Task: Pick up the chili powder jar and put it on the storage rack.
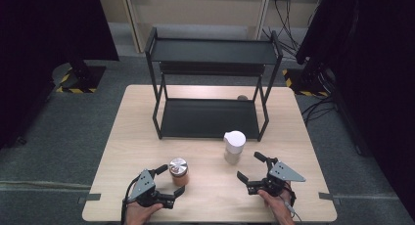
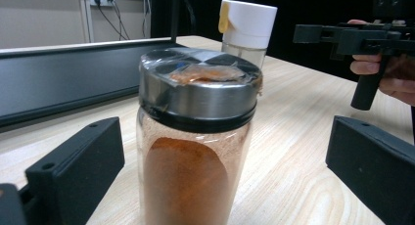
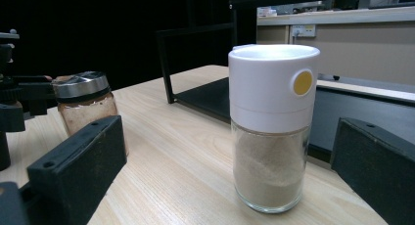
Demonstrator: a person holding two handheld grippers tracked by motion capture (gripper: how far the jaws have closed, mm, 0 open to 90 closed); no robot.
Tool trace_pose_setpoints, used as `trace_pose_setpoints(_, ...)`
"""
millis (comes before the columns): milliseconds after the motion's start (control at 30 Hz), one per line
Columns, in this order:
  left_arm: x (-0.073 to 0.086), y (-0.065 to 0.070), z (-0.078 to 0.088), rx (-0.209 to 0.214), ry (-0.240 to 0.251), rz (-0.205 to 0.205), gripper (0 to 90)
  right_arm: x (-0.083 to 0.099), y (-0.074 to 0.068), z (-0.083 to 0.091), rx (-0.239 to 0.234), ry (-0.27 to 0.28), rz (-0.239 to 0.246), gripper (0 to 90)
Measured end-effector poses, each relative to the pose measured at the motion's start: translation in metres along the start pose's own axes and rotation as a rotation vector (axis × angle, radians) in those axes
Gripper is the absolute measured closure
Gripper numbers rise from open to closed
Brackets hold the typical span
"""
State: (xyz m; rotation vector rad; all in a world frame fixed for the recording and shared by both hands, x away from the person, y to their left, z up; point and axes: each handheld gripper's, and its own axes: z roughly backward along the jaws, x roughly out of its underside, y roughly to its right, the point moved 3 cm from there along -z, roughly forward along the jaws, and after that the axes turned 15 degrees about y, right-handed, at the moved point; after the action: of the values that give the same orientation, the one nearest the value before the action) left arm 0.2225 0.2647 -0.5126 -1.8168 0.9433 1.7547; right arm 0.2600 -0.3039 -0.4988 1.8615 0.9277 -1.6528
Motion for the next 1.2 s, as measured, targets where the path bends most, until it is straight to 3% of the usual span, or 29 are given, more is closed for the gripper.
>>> trace_pose_setpoints(1200, -0.0012, -0.0024, -0.0022, -0.001, 0.017, 0.005, 0.6, 0.0027, -0.0001, -0.0001, 0.010, 0.013, -0.009, 0.4)
